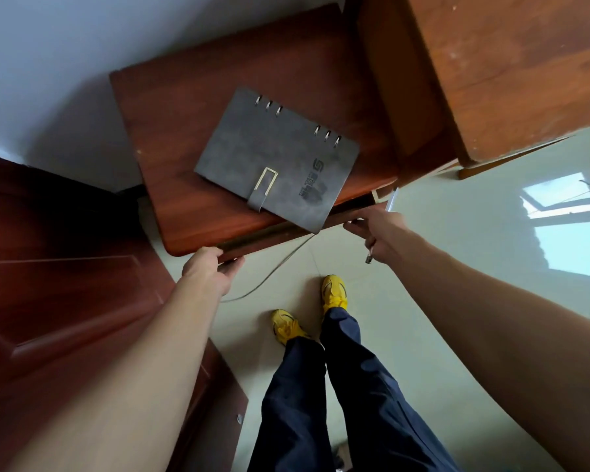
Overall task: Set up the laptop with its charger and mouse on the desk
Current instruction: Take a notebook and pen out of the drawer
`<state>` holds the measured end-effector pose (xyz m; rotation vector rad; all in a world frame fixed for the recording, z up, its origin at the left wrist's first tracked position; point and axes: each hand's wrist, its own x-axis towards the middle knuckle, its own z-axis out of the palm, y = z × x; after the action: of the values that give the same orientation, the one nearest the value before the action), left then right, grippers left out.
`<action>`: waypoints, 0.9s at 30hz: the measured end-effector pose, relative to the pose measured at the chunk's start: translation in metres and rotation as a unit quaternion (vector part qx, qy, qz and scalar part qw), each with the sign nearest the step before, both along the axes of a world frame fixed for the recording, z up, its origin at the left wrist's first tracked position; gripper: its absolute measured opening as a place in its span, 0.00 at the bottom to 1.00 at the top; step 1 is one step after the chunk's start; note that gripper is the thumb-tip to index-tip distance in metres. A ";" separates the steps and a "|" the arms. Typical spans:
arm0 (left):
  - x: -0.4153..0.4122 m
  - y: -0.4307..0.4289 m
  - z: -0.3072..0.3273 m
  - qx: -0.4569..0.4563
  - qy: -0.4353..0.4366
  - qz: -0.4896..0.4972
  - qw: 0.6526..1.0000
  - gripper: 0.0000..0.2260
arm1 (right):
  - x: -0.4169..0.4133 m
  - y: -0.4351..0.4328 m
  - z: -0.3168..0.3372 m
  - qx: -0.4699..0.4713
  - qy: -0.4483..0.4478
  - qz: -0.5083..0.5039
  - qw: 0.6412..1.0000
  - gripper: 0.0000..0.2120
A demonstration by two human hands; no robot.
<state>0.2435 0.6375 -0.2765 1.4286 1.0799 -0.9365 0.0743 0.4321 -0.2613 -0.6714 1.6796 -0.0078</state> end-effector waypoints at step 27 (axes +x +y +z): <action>0.004 -0.024 0.152 -0.207 -0.046 -0.081 0.974 0.28 | -0.058 0.018 0.153 0.077 -0.219 0.206 0.951 0.14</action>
<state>0.2470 0.6139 -0.1243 1.2075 0.6567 -1.1258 0.0164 0.4501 -0.1078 -0.8233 1.0806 0.2524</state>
